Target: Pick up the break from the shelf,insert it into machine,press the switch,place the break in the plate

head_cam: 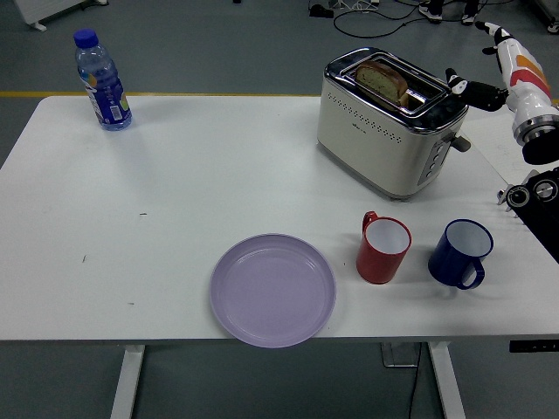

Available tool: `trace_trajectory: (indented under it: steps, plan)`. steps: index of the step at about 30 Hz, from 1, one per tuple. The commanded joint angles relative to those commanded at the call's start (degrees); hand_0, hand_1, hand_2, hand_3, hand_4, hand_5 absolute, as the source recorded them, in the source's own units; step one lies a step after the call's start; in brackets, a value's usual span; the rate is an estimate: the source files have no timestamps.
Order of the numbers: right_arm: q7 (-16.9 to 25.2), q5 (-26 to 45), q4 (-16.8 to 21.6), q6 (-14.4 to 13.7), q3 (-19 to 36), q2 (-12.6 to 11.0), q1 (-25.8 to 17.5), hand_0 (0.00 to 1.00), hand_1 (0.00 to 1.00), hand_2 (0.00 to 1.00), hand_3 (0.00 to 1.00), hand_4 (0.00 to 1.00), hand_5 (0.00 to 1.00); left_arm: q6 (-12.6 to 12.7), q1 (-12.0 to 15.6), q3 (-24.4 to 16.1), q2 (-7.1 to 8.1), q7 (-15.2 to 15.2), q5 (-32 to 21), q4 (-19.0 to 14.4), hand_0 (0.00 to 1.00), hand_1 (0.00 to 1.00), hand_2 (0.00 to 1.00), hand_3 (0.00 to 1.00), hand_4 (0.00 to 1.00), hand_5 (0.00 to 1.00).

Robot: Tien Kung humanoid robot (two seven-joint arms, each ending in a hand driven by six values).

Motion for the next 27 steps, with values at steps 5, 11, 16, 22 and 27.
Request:
trace_trajectory:
  steps: [5,11,16,22,27]
  plan:
    - [-2.1,-1.6,-1.3,3.0,-4.3,2.7,5.1,0.878,0.826,0.942,0.935,0.777,0.252,0.1,-0.1,0.2,0.09,-0.1,-0.4,0.0,0.624,0.448,0.458,0.51,0.257,0.816]
    - [-4.8,-2.4,-3.5,5.7,-8.5,6.7,9.9,0.887,0.828,0.94,0.918,0.783,0.256,0.1,-0.3,0.6,0.22,-0.1,-0.9,0.0,0.624,0.448,0.457,0.51,0.259,0.818]
    - [-7.8,-4.4,-7.9,8.5,-11.6,10.4,14.3,0.876,0.815,0.91,0.88,0.79,0.243,0.1,-0.4,0.9,0.35,-0.1,-1.2,0.0,0.624,0.447,0.456,0.51,0.26,0.819]
    - [-9.7,-7.5,-15.7,11.0,-14.4,14.5,19.5,0.855,0.799,0.869,0.863,0.79,0.237,0.2,-0.4,1.2,0.55,0.0,-1.4,0.0,0.624,0.446,0.456,0.51,0.259,0.819]
    - [-10.3,-8.8,-23.7,12.0,-16.4,17.9,22.8,0.832,0.767,0.811,0.83,0.788,0.234,0.3,-0.4,1.5,0.75,0.0,-1.5,0.0,0.624,0.444,0.453,0.511,0.26,0.822]
